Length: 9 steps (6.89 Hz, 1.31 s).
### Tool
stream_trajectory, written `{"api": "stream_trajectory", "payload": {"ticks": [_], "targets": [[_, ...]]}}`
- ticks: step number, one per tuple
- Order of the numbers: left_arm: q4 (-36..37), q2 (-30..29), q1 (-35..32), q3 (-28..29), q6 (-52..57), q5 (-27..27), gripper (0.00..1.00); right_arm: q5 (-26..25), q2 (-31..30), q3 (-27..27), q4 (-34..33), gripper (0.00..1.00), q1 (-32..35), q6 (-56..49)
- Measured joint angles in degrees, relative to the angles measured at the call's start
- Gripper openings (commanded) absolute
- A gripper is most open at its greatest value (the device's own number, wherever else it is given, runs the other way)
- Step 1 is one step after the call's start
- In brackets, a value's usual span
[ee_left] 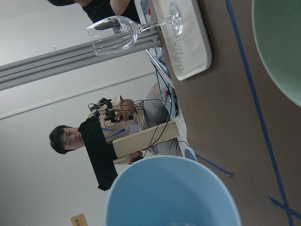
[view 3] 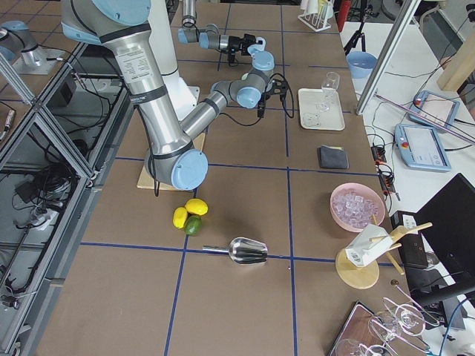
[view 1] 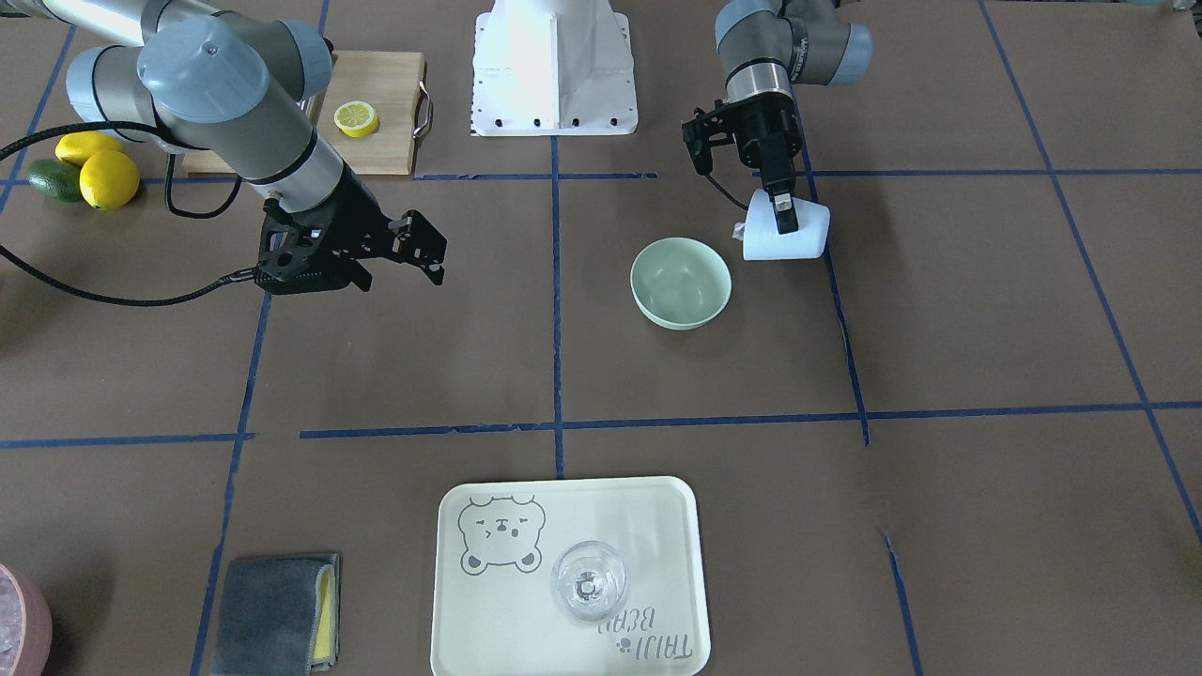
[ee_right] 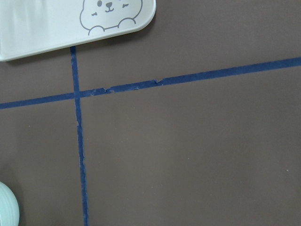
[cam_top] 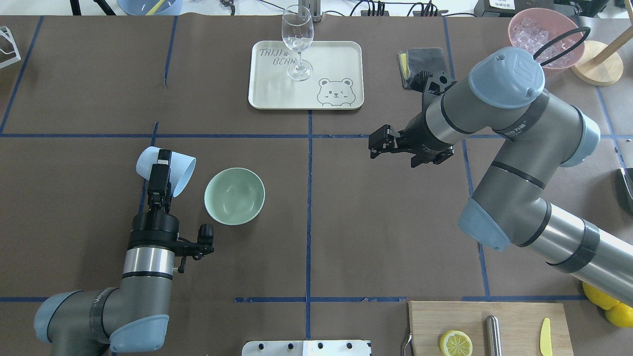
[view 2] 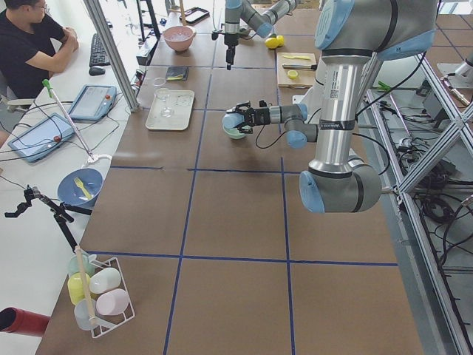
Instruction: Pour ice into bowl
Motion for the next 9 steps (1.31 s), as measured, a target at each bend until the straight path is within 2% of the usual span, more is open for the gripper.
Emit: {"api": "stream_trajectory", "payload": {"ticks": [2, 7, 9], "targets": [[-0.01, -0.64, 0.06, 0.01, 3.28, 1.04, 0.00, -0.06, -0.03, 0.08, 0.03, 1.00, 0.00, 0.11], [-0.30, -0.93, 0.00, -0.38, 3.80, 1.10, 0.00, -0.11, 0.15, 0.19, 0.03, 1.00, -0.04, 0.26], [-0.68, -0.83, -0.12, -2.78, 3.79, 0.90, 0.00, -0.36, 1.46, -0.05, -0.15, 1.00, -0.93, 1.73]]}}
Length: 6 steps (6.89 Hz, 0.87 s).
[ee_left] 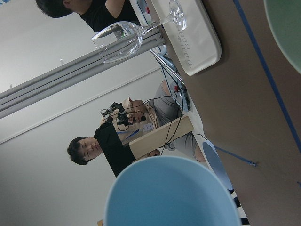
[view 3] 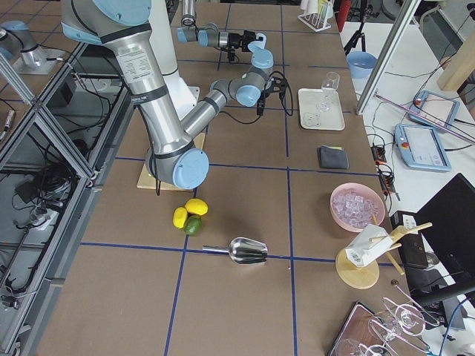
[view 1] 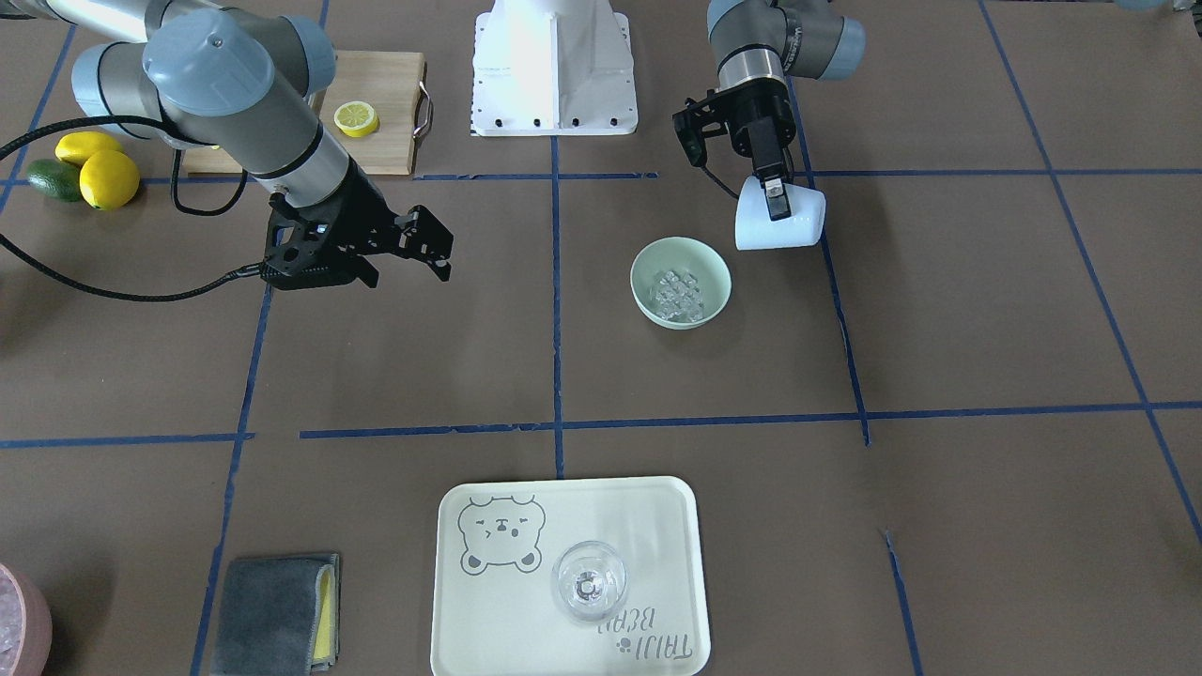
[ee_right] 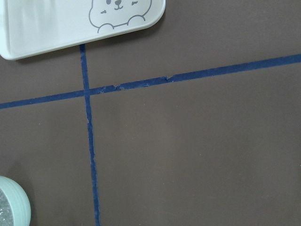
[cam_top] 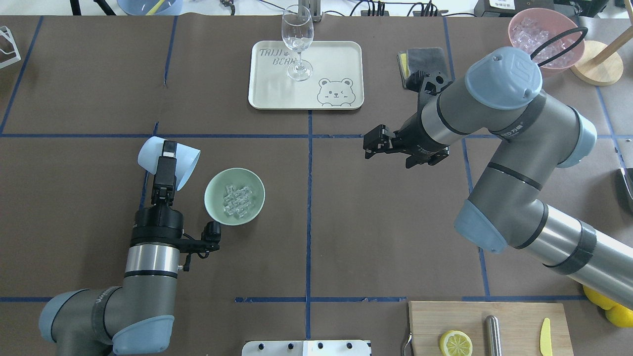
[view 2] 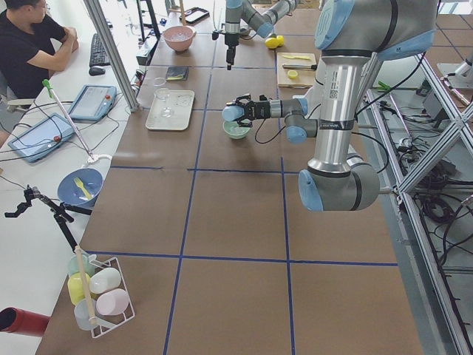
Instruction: Pour ice into bowl
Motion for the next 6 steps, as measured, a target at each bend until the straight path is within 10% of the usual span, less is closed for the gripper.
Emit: {"api": "stream_trajectory", "payload": {"ticks": [6], "targets": [[-2.38, 6.75, -7.66, -7.54, -0.52, -22.08, 0.00, -8.43, 15.24, -11.29, -0.22, 1.00, -7.12, 7.92]]}}
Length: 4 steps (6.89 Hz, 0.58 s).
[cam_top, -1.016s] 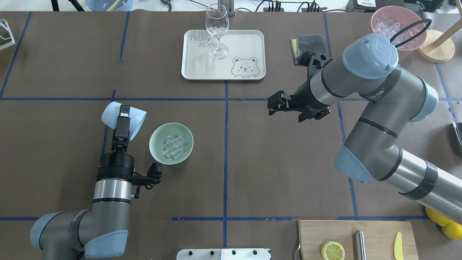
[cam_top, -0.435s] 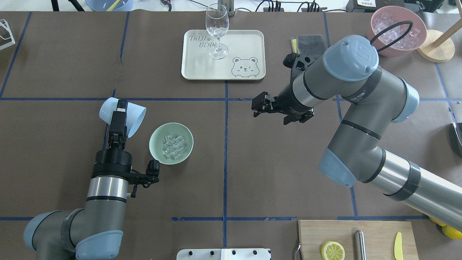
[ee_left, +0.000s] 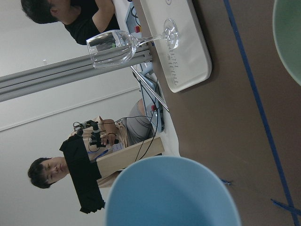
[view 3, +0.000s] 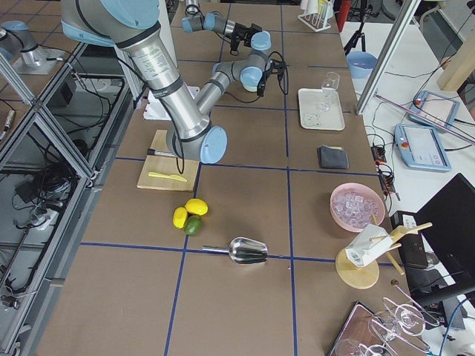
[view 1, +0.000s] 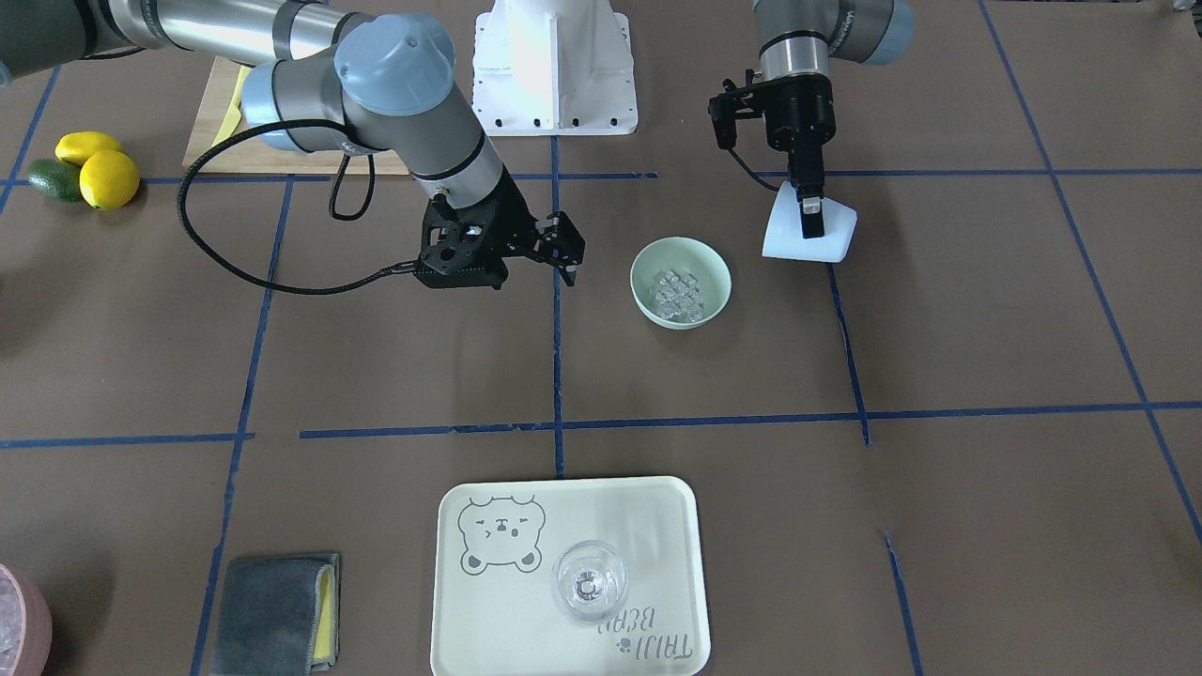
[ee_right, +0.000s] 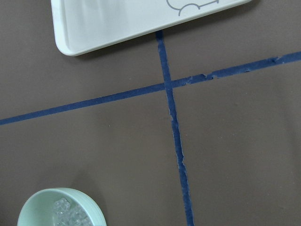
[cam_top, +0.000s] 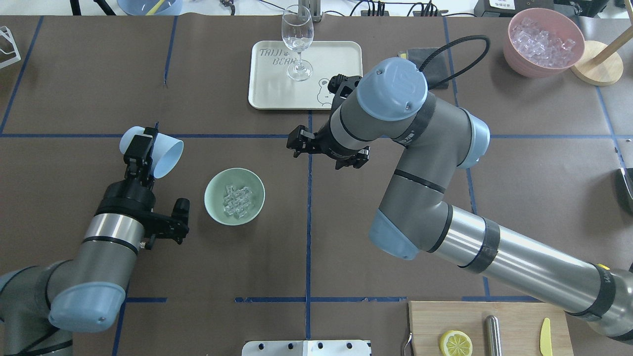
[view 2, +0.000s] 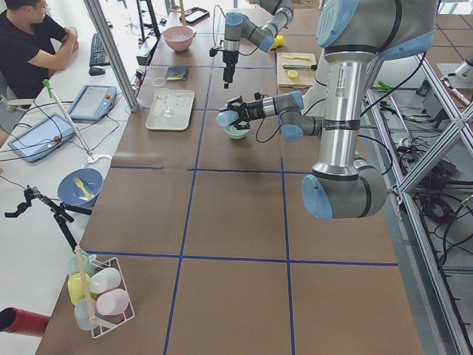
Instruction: Pour ice into bowl
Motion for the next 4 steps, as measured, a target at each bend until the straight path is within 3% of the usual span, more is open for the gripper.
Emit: {"api": "stream_trajectory", "payload": {"ticks": [4], "targets": [[-0.08, 4.07, -17.20, -3.12, -1.89, -23.31, 0.00, -6.57, 8.37, -8.53, 0.08, 1.00, -5.74, 0.83]]}}
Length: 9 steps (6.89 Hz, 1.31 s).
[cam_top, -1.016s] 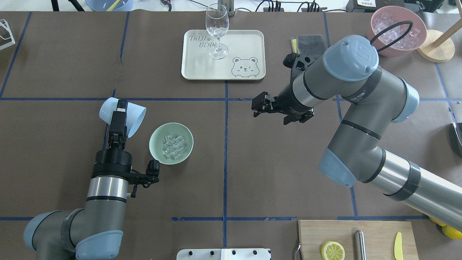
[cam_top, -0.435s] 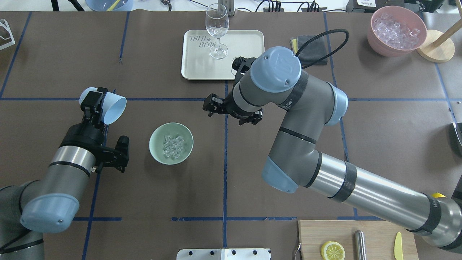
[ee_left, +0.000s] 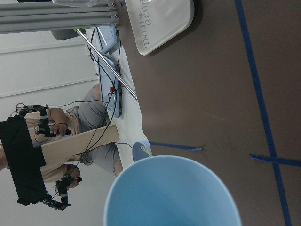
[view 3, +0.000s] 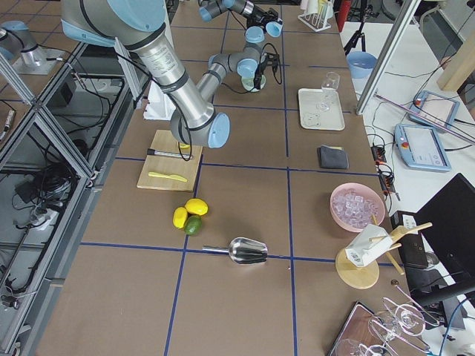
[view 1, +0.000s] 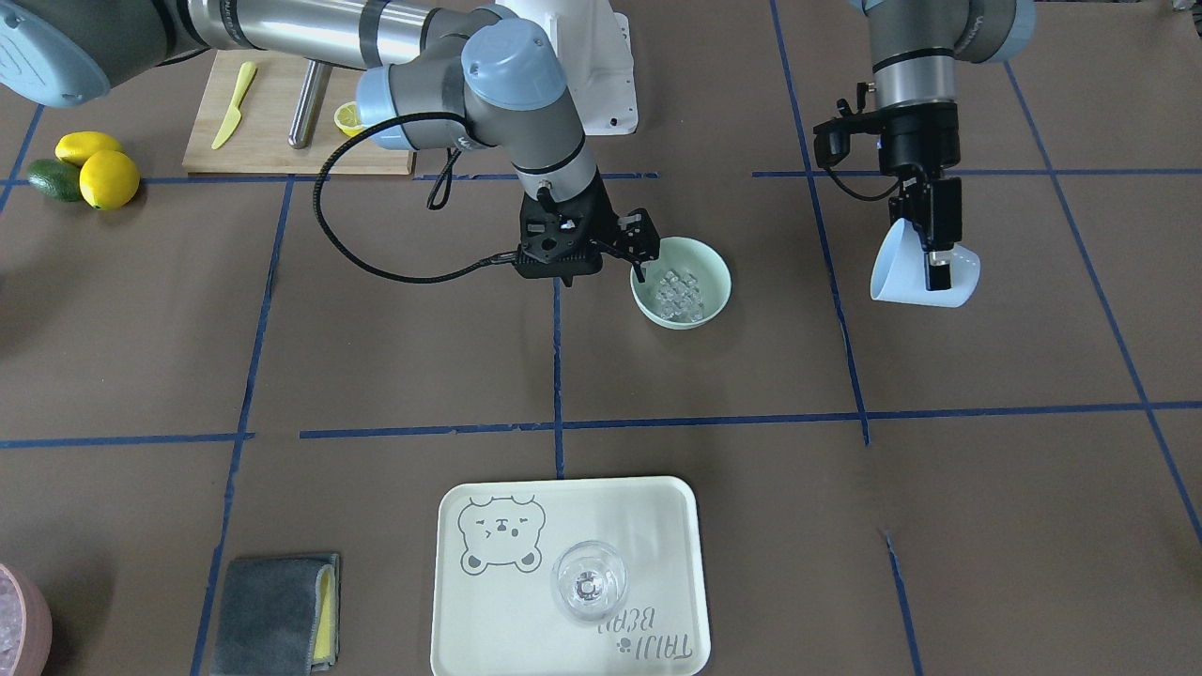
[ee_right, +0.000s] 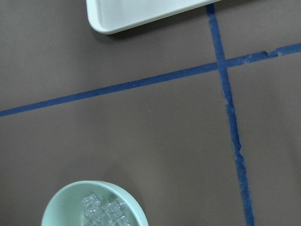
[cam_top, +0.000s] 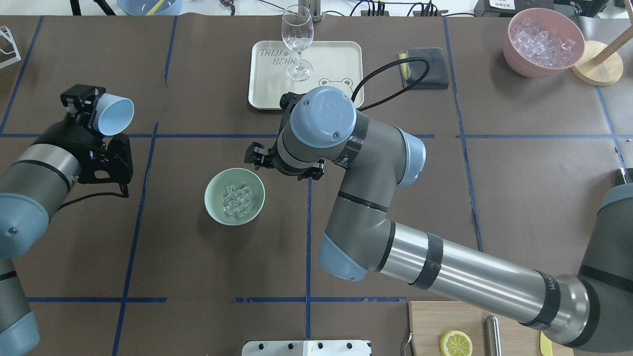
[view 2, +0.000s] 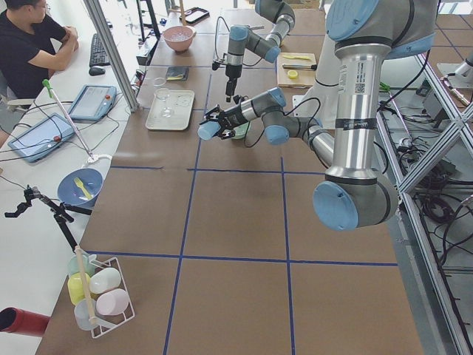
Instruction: Pour ice into bowl
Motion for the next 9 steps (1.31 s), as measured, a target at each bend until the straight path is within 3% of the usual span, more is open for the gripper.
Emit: {"api": "stream_trajectory", "payload": {"ticks": [2, 5, 6, 7, 9], "targets": [[-0.02, 2.13, -3.81, -0.91, -8.66, -4.54, 0.00, -2.12, 2.90, -4.23, 0.08, 1.00, -2.64, -0.08], [-0.02, 3.06, -10.45, -0.98, -25.03, -16.00, 0.00, -3.77, 5.17, -10.10, 2.10, 1.00, -4.43, -0.32], [-0.03, 3.43, -11.20, -0.68, -32.61, -17.67, 0.00, -3.92, 5.27, -10.95, 2.66, 0.91, -4.72, -0.36], [-0.03, 3.53, -11.43, -0.43, -40.13, -18.65, 0.00, -3.96, 5.29, -11.32, 2.84, 0.67, -4.86, -0.32], [-0.02, 3.52, -11.54, 0.71, -52.20, -21.86, 0.00, -3.98, 5.04, -11.61, 2.88, 0.64, -5.27, -0.14]]}}
